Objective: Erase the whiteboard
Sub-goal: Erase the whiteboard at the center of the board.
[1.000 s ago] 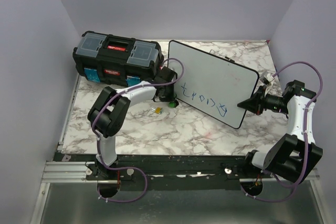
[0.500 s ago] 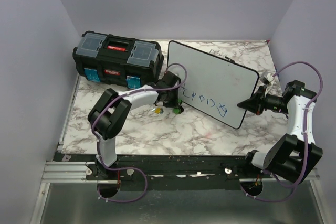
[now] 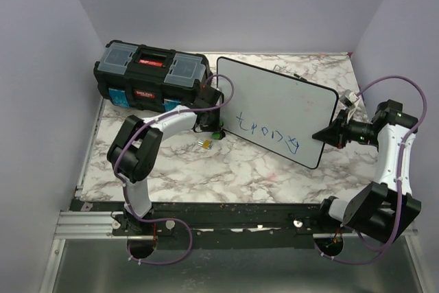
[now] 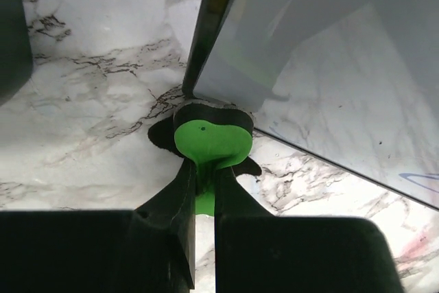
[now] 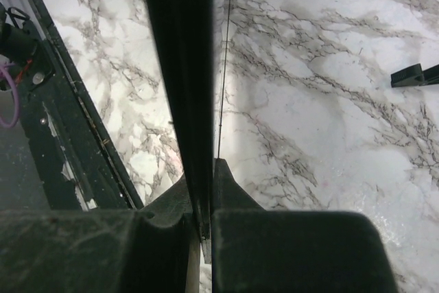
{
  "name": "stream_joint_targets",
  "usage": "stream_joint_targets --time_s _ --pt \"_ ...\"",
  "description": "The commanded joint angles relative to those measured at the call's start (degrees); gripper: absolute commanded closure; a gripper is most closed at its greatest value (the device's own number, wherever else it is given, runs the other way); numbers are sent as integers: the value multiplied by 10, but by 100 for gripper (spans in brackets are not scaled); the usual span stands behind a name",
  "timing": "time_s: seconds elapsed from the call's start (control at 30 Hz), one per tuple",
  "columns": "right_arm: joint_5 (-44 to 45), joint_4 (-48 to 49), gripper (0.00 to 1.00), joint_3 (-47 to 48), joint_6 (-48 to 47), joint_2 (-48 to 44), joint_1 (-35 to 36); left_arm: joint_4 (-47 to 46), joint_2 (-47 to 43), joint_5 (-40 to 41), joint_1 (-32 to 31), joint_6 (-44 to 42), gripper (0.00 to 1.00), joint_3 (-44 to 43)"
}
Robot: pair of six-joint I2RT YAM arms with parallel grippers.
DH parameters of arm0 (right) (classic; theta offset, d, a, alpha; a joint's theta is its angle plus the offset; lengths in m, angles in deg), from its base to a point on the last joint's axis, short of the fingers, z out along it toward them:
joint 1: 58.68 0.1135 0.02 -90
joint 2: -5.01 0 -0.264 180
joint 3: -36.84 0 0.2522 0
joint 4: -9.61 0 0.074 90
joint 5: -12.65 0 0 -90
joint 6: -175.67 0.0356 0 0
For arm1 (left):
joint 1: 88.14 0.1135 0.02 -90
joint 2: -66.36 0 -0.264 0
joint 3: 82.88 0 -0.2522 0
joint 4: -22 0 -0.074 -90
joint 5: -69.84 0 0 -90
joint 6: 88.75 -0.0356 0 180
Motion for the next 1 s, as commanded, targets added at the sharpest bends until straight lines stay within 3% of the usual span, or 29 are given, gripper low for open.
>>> stream_joint_targets --time_s 0.0,0.33,0.57,0.97 --pt "-24 -23 99 32 51 -7 6 1 -3 27 -24 -29 100 -29" --pt "0 -24 99 56 109 -8 6 50 40 136 -89 -28 100 -70" --pt "-20 -24 99 61 117 -1 6 30 48 110 -110 -22 100 -51" --pt "-27 -23 99 45 110 -2 5 29 28 143 -43 -28 100 -51"
